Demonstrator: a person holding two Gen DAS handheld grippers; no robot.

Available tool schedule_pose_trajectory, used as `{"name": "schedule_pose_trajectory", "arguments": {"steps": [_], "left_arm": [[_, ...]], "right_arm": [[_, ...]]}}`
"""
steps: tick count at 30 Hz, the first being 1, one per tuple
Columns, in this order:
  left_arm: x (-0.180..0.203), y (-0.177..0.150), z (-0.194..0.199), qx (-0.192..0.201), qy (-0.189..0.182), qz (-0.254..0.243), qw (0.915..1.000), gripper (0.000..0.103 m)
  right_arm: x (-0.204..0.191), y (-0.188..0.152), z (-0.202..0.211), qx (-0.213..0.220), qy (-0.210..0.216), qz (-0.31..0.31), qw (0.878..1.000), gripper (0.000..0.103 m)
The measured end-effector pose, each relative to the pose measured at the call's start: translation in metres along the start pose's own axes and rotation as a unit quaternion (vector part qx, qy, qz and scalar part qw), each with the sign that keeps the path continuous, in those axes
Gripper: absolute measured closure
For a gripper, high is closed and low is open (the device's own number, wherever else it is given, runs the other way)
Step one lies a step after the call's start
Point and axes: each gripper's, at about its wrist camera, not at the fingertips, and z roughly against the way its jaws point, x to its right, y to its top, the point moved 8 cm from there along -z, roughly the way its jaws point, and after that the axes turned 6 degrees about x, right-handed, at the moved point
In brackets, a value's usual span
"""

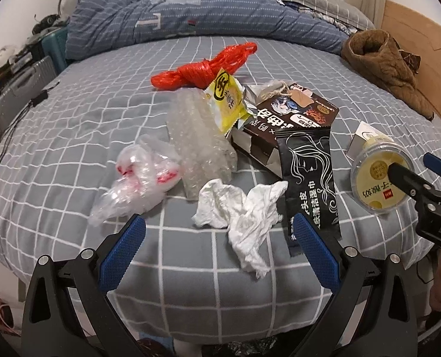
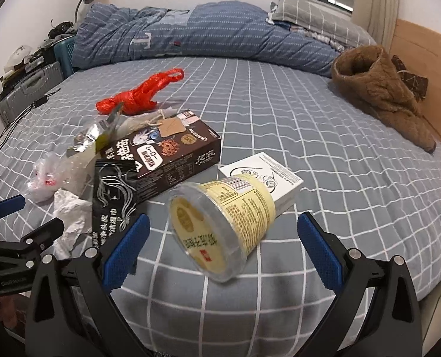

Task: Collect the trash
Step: 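Grasp the crumpled white tissue with the left tool while the right tool grasps the yellow cup, then carry the tissue and yellow cup in both tools over the black trash bin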

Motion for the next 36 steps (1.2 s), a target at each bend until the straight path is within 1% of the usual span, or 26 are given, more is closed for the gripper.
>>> {"name": "schedule_pose_trajectory", "arguments": {"steps": [6, 8, 11, 13, 14, 15, 16, 18, 21, 23, 28, 36], "left_arm": [[0.004, 0.001, -0.016, -0.013, -0.007, 0.013, 0.9998, 0.006], [0.006, 0.0, -0.02, -0.018, -0.008, 0.013, 0.9997, 0.009], [0.01, -0.002, -0.025, -0.022, -0.009, 0.01, 0.9997, 0.015], [0.012, -0.004, -0.027, -0.024, -0.014, 0.009, 0.9996, 0.027], [0.012, -0.004, -0.029, -0.027, -0.016, 0.009, 0.9995, 0.03], [0.013, -0.005, -0.03, -0.028, -0.021, 0.01, 0.9993, 0.036], [0.015, -0.007, -0.032, -0.03, -0.028, 0.009, 0.9991, 0.045], [0.017, -0.01, -0.034, -0.036, -0.032, 0.008, 0.9988, 0.054], [0.017, -0.011, -0.034, -0.035, -0.032, 0.006, 0.9989, 0.069], [0.018, -0.012, -0.035, -0.036, -0.037, 0.009, 0.9986, 0.07], [0.017, -0.014, -0.033, -0.037, -0.036, 0.003, 0.9987, 0.074], [0.014, -0.014, -0.029, -0.036, -0.03, 0.005, 0.9989, 0.076]], "right_arm": [[0.006, 0.004, -0.018, -0.006, 0.013, 0.001, 1.0, 0.008], [0.008, 0.004, -0.023, -0.011, 0.025, -0.004, 1.0, 0.01], [0.007, 0.004, -0.029, -0.015, 0.04, -0.002, 0.999, 0.011], [0.007, 0.002, -0.033, -0.016, 0.049, 0.0, 0.999, 0.011], [0.006, 0.001, -0.035, -0.019, 0.054, -0.001, 0.998, 0.013], [0.005, 0.0, -0.037, -0.022, 0.056, -0.001, 0.998, 0.017], [0.004, -0.001, -0.038, -0.023, 0.058, 0.0, 0.998, 0.017], [0.002, -0.001, -0.037, -0.019, 0.057, 0.006, 0.998, 0.019], [-0.001, -0.001, -0.034, -0.016, 0.061, 0.009, 0.998, 0.02], [0.001, -0.001, -0.034, -0.016, 0.058, 0.006, 0.998, 0.021], [0.002, -0.001, -0.03, -0.01, 0.056, 0.001, 0.998, 0.024], [0.003, 0.0, -0.024, -0.009, 0.058, -0.008, 0.998, 0.029]]}}
